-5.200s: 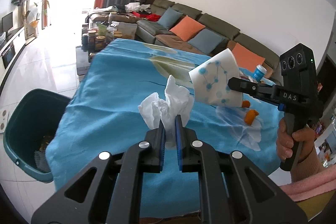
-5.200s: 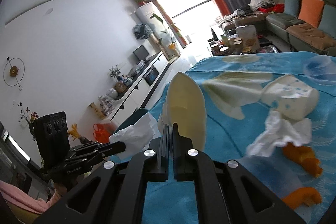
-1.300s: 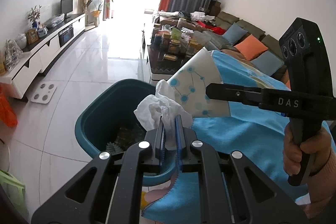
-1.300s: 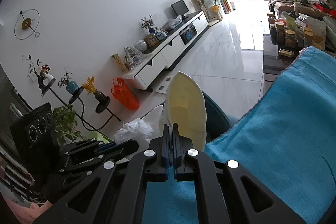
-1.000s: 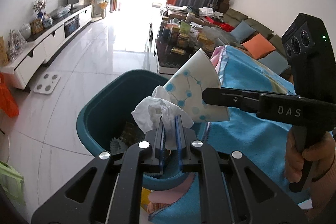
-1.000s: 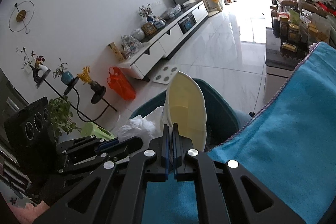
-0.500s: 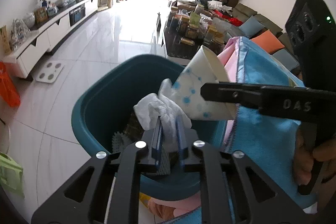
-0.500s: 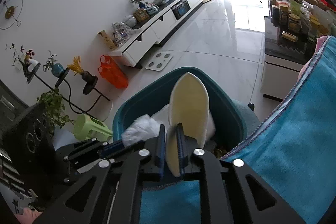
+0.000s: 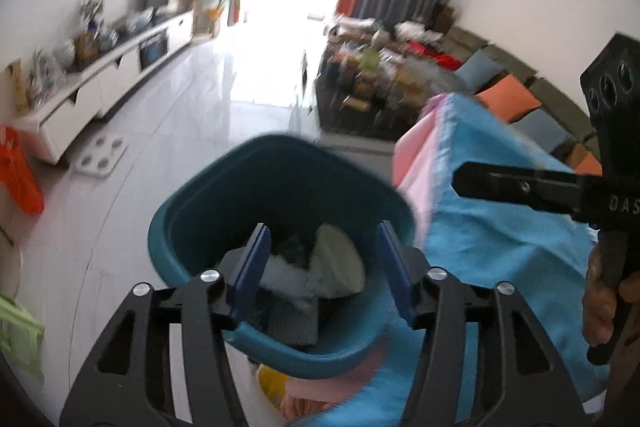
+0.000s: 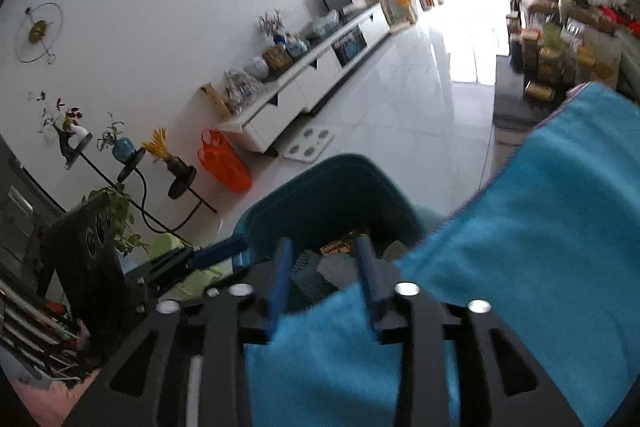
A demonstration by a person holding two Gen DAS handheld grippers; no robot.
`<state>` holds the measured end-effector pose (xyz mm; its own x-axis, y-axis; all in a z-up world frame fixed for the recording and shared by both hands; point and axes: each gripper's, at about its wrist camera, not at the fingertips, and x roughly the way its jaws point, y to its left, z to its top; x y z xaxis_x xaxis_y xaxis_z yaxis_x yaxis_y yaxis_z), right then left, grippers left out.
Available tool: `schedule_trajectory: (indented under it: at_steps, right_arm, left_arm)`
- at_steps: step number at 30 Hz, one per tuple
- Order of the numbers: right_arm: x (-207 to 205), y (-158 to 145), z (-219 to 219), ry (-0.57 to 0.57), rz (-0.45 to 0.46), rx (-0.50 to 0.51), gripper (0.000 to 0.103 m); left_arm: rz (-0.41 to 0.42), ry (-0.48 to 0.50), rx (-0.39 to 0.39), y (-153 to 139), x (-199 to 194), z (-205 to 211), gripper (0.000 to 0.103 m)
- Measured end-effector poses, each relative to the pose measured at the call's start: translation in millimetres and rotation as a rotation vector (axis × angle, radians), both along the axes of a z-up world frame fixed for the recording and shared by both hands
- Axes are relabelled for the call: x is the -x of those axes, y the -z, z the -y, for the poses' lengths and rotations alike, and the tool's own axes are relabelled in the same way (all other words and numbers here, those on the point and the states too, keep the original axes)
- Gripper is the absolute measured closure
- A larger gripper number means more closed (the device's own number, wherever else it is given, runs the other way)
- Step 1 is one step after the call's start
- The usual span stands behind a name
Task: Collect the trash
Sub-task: 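Move both tools back over the remaining cups and tissues on the table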
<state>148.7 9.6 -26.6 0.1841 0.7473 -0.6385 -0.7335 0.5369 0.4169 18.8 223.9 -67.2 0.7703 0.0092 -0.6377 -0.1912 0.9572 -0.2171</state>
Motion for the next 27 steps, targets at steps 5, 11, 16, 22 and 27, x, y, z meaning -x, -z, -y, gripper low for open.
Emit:
schedule_trajectory:
  at_steps: [5, 11, 16, 22, 27]
  right_arm:
    - [14, -22, 72, 0.075, 0.078, -0.039, 0.058]
    - [23, -34, 163, 0.251, 0.132, -0.045, 0.055]
    - [27, -36, 238, 0.431, 0.151, -0.049, 0.054]
    - [21, -21, 320, 0.648, 0.104, -0.067, 0.054]
    - [10, 2, 358, 0.728, 0.033, -0.097, 0.054]
  left_arm:
    - [0.103, 0.118, -0.036, -29, 8, 45, 0.029]
    - [0.144, 0.352, -0.022, -44, -3, 123, 0.025]
    - [0.120, 0.533, 0.002, -40, -22, 190, 0.025]
    - [0.060, 0.683, 0.020, -29, -35, 258, 0.025]
    - [0.008, 0.764, 0.025, -17, -49, 303, 0.027]
